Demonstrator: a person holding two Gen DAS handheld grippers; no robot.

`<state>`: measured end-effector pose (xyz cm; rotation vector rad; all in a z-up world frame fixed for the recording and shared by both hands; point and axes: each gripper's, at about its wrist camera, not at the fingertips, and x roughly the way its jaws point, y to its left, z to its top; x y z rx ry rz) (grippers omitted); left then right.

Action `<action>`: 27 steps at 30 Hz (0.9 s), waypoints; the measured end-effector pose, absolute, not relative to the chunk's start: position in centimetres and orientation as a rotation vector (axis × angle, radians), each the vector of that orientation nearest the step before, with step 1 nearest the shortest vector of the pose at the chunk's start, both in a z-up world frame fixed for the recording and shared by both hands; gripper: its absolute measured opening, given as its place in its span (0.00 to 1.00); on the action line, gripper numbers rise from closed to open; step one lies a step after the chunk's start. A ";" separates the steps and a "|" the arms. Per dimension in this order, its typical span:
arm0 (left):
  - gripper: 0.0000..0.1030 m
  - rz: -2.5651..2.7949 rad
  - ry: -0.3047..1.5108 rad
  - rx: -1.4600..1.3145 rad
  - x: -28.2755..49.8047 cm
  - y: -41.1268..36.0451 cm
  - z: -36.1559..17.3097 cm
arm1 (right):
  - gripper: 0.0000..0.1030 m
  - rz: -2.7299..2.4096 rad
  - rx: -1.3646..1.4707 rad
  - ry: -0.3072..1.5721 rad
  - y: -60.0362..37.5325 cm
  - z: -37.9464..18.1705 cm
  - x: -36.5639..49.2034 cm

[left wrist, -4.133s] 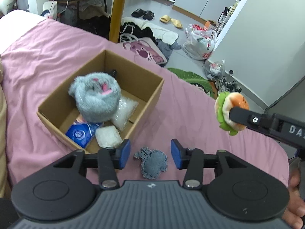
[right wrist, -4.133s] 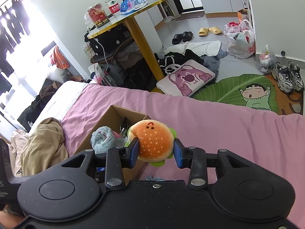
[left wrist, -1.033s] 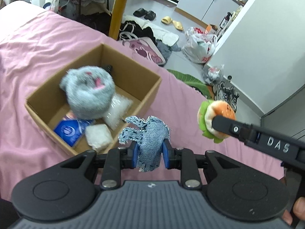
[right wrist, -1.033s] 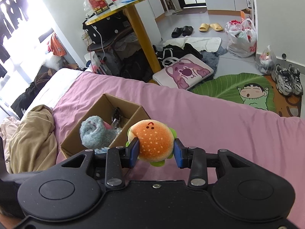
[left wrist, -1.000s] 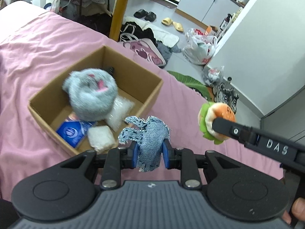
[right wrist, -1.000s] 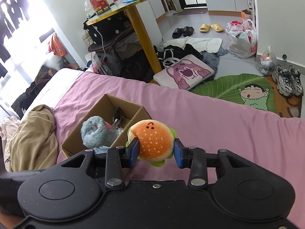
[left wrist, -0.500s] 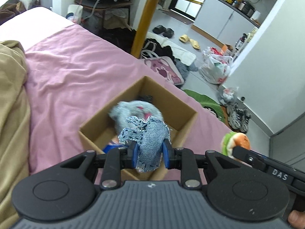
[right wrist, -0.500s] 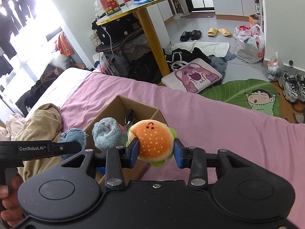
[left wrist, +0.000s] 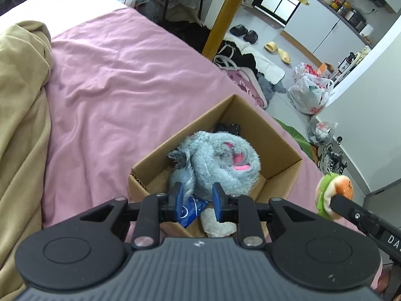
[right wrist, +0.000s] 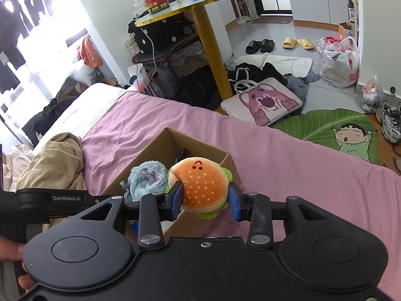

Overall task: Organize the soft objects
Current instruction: 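Carry the bunny patch and hamburger plush over the box with both tools, then open both tools to drop the bunny patch and hamburger plush into the box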

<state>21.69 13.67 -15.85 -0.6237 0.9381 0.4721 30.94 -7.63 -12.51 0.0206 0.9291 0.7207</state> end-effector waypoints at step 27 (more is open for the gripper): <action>0.80 0.430 0.953 -0.575 21.8 13.2 -16.4 | 0.51 0.667 -0.041 0.949 -2.4 -15.5 33.2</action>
